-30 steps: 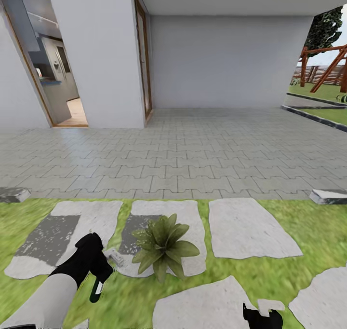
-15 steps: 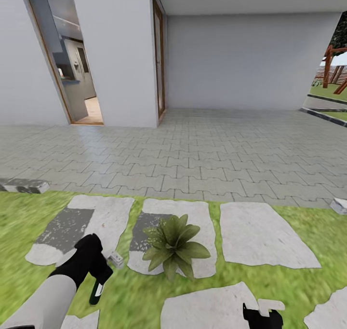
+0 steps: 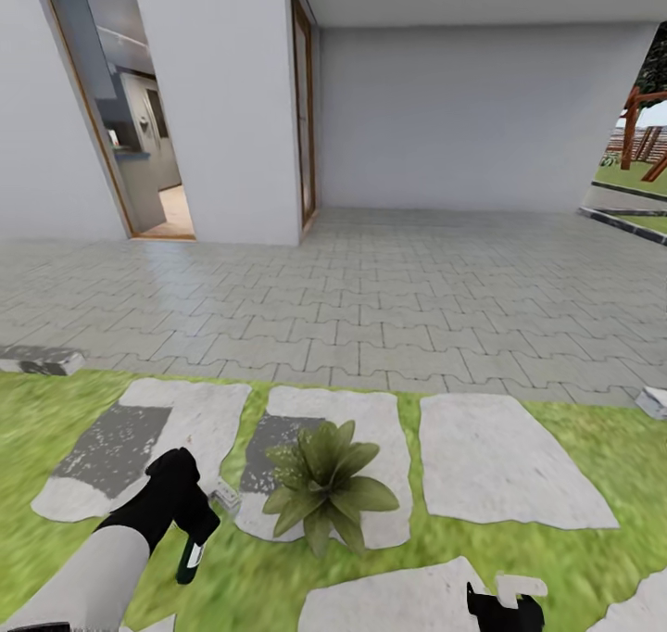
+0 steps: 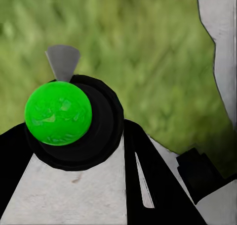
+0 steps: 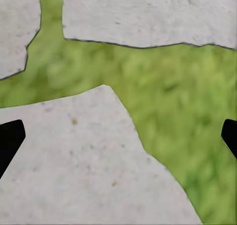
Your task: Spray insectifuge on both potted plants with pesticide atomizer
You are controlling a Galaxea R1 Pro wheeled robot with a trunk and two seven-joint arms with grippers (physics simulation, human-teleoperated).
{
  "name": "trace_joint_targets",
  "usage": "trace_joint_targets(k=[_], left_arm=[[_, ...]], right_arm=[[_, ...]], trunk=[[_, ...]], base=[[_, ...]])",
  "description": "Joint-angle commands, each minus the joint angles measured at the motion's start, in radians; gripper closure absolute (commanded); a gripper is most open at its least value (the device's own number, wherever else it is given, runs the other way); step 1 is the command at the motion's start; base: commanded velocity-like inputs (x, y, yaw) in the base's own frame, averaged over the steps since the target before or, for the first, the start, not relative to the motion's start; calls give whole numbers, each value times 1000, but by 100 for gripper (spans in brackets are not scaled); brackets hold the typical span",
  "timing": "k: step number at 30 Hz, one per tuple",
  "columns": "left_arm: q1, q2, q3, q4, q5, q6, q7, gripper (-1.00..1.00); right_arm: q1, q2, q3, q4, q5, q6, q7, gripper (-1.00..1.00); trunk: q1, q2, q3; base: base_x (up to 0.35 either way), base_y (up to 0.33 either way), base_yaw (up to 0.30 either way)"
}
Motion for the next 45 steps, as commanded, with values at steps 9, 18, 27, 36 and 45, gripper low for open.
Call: trace_joint_targets(k=[9,18,27,36,45], left_arm=[[-1,1,-131,1,-36,5,-84,100],[4,6,-137,5,-36,-4,-147,100],[-7,5,-122,-1,-35,-52,-164,100],[5,-3,-124,1,-39,-49,-160,100],[42,40,-118,5,-27,-61,-164,100]], right_arm=[[-1,0,-6,2,11,-3,-4,-100],[-1,0,-6,2,11,-4,-4,-100],[-1,0,-6,2,11,-4,-3,-100],[-1,0,-6,2,11,-4,-4,-100],[-1,0,-6,3,11,-4,-4,-100]], trunk=[[0,0,-1],[0,0,-1],[0,0,-1],[0,0,-1],[0,0,-1]], base=[[158,-77,0],[6,-1,0],[23,0,0],[191,0,0],[4,0,0]])
